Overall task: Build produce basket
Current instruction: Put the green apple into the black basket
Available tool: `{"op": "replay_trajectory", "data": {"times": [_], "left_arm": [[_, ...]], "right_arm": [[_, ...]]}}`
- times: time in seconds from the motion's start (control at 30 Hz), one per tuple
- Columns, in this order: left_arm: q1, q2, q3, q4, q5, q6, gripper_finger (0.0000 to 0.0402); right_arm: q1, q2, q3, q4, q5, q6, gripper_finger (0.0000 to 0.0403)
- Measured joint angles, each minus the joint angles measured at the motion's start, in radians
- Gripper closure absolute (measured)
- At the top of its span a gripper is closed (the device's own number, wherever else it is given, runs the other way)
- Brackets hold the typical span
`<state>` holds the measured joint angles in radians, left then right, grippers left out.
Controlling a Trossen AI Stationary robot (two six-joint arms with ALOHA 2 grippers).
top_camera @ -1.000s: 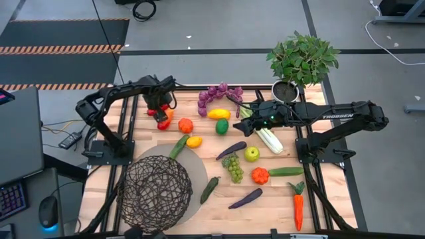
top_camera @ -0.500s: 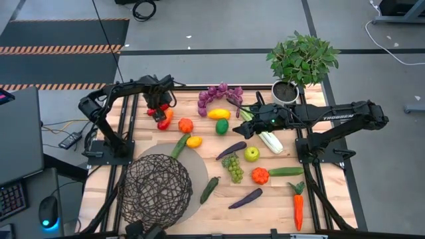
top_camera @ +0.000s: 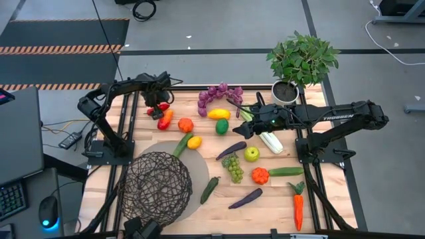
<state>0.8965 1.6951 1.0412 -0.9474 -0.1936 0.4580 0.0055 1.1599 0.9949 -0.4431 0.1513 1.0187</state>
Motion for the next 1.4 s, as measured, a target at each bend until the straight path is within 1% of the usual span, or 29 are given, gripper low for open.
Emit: {"op": "replay_trajectory", "data": {"times": [0.13,0.27,0.4,0.47,0.6,0.8,0.87,1.03,1.17,1.33,1.4], "left_arm": [[-0.001,0.0,0.0,-0.003,-0.001,0.004,0.0112],[-0.001,0.006,0.0,-0.055,-0.007,0.016,0.0121],[0.005,0.013,0.0,-0.103,0.002,-0.006,0.0133],[0.006,0.013,0.002,-0.127,-0.015,-0.023,0.0137],[0.006,-0.007,0.031,-0.154,-0.016,-0.068,0.0143],[-0.003,-0.073,0.08,-0.197,0.044,-0.132,0.0143],[-0.003,-0.097,0.081,-0.214,0.079,-0.161,0.0143],[-0.003,-0.105,0.08,-0.282,0.145,-0.224,0.015],[-0.001,-0.082,0.062,-0.258,0.145,-0.238,0.0163],[0.004,-0.023,-0.016,-0.199,0.144,-0.215,0.0177],[0.004,0.005,-0.04,-0.157,0.113,-0.208,0.0179]], "right_arm": [[0.0,0.0,0.0,0.0,-0.014,0.0,0.0096],[0.0,0.0,0.0,0.0,-0.019,0.0,0.0096],[0.0,0.0,0.0,0.0,-0.022,-0.006,0.0096],[0.0,0.0,0.0,0.0,-0.022,-0.017,0.0096],[0.0,0.0,0.0,0.0,-0.022,-0.037,0.0096],[0.0,0.0,0.0,0.0,-0.017,-0.064,0.0096],[0.0,0.0,0.0,0.0,-0.017,-0.08,0.0096],[0.0,0.0,0.0,0.0,0.005,-0.111,0.0096],[0.0,0.0,0.0,0.0,0.024,-0.129,0.0096],[0.0,0.0,0.0,0.0,0.014,-0.123,0.0096],[0.0,0.0,0.0,0.0,0.007,-0.118,0.0096]]}}
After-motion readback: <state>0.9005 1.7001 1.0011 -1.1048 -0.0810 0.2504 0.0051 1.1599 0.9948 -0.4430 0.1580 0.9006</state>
